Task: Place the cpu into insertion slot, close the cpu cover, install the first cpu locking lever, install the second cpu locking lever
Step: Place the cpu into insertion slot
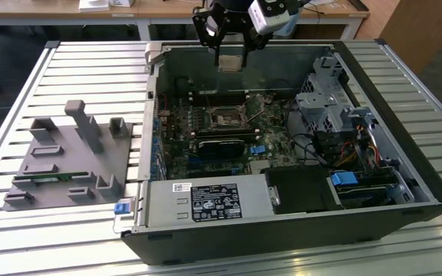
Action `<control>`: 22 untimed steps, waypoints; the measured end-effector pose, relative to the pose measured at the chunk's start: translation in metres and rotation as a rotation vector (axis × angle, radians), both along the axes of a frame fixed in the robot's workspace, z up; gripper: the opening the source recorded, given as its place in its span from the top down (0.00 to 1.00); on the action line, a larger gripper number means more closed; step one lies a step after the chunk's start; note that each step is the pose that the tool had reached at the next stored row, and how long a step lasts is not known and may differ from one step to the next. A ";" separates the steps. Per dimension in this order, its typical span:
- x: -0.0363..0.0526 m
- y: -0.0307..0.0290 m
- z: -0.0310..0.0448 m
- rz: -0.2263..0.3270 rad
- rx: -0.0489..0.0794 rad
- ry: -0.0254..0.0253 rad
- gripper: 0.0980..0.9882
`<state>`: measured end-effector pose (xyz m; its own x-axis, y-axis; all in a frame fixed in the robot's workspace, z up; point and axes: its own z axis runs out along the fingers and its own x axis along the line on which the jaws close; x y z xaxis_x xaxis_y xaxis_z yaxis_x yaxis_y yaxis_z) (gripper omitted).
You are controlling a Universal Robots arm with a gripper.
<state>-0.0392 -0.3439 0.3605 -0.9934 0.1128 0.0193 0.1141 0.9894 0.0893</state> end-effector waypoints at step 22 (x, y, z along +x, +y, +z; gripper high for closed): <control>0.0000 0.0000 0.0000 -0.019 0.000 0.0000 0.50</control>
<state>-0.0391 -0.3439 0.3604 -0.9911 0.1314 0.0193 0.1326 0.9871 0.0893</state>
